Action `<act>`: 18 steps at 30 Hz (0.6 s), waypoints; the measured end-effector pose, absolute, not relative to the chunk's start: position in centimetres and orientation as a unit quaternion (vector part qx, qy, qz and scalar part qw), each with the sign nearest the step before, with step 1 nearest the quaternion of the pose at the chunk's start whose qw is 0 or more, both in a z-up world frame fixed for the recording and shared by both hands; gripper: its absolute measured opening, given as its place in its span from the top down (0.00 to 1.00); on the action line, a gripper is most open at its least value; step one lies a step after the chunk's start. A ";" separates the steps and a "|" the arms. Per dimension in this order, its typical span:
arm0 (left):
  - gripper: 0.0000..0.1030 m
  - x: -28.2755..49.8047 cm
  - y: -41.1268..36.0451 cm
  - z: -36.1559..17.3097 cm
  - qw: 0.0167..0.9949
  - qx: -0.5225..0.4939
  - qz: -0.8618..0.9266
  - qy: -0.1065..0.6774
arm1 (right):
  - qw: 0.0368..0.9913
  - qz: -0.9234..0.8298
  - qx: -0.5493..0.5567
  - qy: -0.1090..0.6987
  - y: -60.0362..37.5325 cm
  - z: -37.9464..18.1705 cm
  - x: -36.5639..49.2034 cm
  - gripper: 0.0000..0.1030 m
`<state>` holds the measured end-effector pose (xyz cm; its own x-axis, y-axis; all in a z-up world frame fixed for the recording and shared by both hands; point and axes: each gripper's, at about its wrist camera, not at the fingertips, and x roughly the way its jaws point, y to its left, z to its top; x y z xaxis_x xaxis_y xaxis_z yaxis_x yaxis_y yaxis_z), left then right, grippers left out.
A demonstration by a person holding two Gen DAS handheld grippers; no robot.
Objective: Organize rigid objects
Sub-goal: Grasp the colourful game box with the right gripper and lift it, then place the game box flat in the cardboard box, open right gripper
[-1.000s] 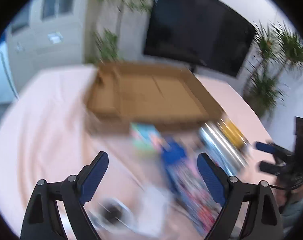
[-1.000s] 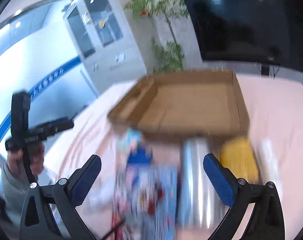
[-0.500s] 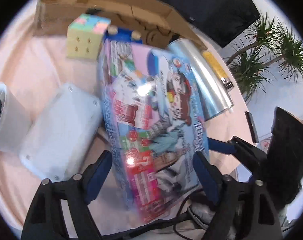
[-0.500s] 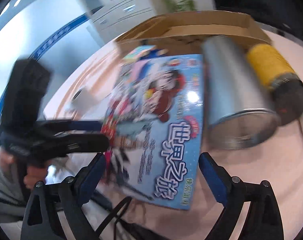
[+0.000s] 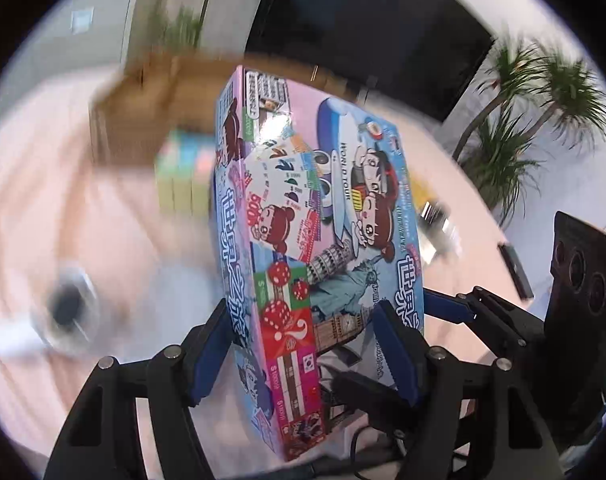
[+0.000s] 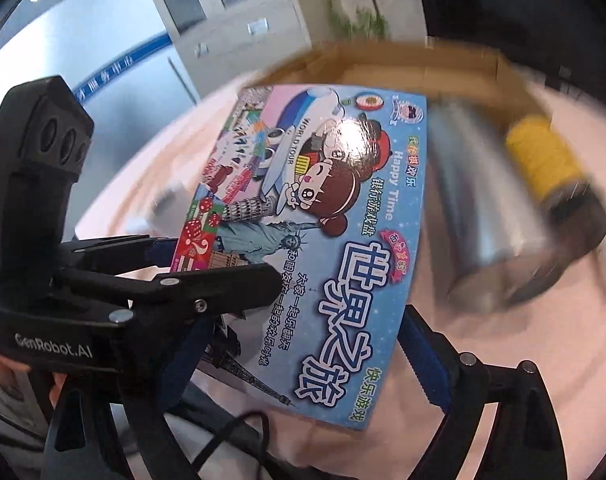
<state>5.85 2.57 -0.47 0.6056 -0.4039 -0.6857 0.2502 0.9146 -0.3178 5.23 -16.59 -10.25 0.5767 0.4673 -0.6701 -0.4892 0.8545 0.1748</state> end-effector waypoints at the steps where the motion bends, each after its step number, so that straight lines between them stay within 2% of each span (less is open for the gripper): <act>1: 0.33 6.0 2.7 1.5 0.902 -0.084 -0.185 0.381 | 0.899 0.266 -0.010 0.347 -16.5 -8.3 5.4 0.11; 5: 0.33 9.7 3.4 9.1 0.933 -0.051 -0.183 0.306 | 0.928 0.264 -0.007 0.261 -15.6 -1.1 8.2 0.11; 9: 0.33 16.2 4.0 13.6 0.941 -0.033 -0.180 0.286 | 0.935 0.264 -0.011 0.236 -14.2 4.0 14.0 0.11; 13: 0.33 23.3 5.2 13.4 0.928 -0.052 -0.180 0.322 | 0.925 0.269 -0.003 0.270 -12.8 5.4 21.2 0.11; 18: 0.33 31.2 6.0 8.0 0.893 -0.073 -0.165 0.412 | 0.887 0.279 0.021 0.367 -11.2 1.4 30.7 0.11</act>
